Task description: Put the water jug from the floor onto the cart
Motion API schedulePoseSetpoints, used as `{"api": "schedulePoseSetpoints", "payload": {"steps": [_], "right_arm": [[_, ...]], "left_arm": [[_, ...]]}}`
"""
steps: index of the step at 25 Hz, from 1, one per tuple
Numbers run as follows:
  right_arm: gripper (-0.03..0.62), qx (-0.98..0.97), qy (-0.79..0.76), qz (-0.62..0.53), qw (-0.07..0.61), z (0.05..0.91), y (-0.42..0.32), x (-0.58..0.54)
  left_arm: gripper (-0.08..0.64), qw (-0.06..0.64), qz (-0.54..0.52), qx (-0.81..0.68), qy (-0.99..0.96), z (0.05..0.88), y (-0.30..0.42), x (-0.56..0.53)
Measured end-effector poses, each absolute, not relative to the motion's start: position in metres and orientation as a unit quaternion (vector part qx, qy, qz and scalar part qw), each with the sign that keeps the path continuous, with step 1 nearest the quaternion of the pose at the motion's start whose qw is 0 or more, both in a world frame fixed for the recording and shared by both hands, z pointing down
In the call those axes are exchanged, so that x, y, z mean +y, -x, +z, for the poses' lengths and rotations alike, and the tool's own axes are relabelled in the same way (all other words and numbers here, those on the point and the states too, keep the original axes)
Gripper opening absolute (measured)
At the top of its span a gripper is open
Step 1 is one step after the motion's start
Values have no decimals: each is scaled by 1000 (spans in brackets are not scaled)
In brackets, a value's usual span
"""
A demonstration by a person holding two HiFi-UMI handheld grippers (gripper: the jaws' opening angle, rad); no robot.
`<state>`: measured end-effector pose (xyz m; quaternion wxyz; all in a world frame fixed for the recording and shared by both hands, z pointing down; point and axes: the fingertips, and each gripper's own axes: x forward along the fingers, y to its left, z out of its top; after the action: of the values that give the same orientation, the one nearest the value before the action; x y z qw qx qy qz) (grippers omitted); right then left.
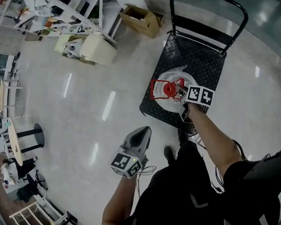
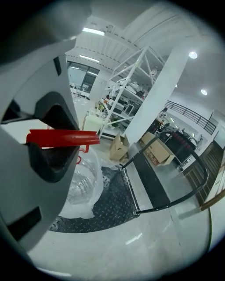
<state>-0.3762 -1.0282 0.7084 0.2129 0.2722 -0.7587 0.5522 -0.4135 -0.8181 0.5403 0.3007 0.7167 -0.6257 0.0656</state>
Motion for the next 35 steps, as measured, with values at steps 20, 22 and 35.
{"api": "schedulePoseSetpoints", "payload": {"steps": [20, 22, 35], "right_arm": [[189, -775, -360, 471, 217, 711, 238, -1066], [189, -793, -373, 436, 202, 679, 222, -1066], [9, -892, -387, 203, 113, 435, 144, -896]], "left_arm": [[-9, 255, 74, -587, -764, 499, 381, -854], [-9, 240, 65, -582, -774, 487, 379, -849], [-9, 128, 17, -452, -883, 404, 315, -761]]}}
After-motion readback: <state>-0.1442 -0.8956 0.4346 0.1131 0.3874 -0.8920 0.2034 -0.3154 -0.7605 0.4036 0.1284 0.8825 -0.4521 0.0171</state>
